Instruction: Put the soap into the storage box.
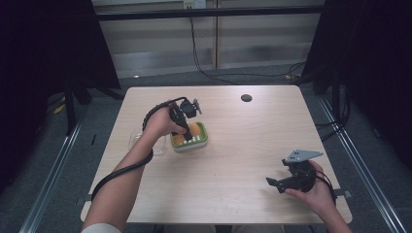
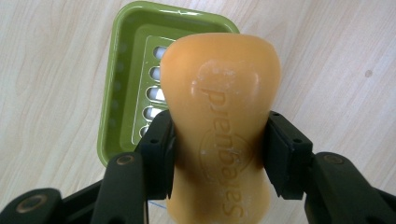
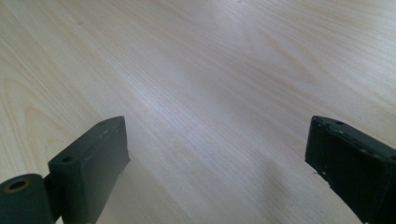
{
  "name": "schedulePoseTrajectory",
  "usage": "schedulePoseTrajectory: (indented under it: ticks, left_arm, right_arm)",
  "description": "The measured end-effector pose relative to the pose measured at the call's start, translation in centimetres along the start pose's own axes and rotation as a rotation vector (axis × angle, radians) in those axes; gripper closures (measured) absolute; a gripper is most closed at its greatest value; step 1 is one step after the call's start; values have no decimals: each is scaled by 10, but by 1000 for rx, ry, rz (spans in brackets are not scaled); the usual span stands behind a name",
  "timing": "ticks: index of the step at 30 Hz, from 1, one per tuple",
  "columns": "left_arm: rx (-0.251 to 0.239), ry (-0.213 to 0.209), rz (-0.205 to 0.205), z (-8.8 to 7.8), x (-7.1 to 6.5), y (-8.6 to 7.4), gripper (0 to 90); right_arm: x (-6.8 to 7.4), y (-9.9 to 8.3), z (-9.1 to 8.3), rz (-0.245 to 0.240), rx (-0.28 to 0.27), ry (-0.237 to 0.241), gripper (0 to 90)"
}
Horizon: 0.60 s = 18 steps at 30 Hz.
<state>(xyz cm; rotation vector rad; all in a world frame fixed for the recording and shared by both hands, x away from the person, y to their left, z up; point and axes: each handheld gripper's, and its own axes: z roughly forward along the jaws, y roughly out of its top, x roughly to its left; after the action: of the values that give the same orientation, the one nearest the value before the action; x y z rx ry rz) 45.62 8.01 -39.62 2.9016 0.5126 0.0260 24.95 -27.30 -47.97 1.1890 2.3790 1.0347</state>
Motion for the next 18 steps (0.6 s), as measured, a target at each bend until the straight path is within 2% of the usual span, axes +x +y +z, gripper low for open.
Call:
schedulePoseTrajectory:
  ticks: [1, 2, 3, 4, 5, 7, 9, 11, 13, 14, 17, 18]
  left_arm:
    - [0, -6, -3, 0, 0, 0, 498]
    - [14, -8, 13, 0, 2, 1, 498]
    - [1, -4, -6, 0, 1, 1, 498]
    - [8, -16, -1, 0, 3, 1, 498]
    - [4, -3, -6, 1, 3, 1, 498]
    - [5, -4, -15, 1, 3, 1, 498]
    - [18, -13, -1, 1, 6, 2, 498]
    - [-1, 3, -10, 2, 6, 2, 498]
    - [15, -17, -8, 2, 9, 3, 498]
    - [-4, 14, -15, 4, 7, 2, 498]
    - [18, 6, 1, 4, 9, 3, 498]
    - [9, 6, -6, 5, 8, 3, 498]
  right_arm:
    - [0, 0, 0, 0, 0, 1, 57]
    - [0, 0, 0, 1, 1, 1, 57]
    - [0, 0, 0, 2, -1, -3, 57]
    - [0, 0, 0, 2, -2, -3, 57]
    - [0, 0, 0, -1, -3, -4, 57]
    - [0, 0, 0, 0, -1, -1, 57]
    - [0, 0, 0, 0, 0, -1, 56]
    - [0, 0, 0, -1, 0, 1, 56]
    - [0, 0, 0, 0, -2, -2, 56]
    - [0, 0, 0, 3, 0, -2, 57]
    - [1, 0, 0, 2, 1, -3, 57]
    - [1, 0, 0, 1, 0, -3, 56]
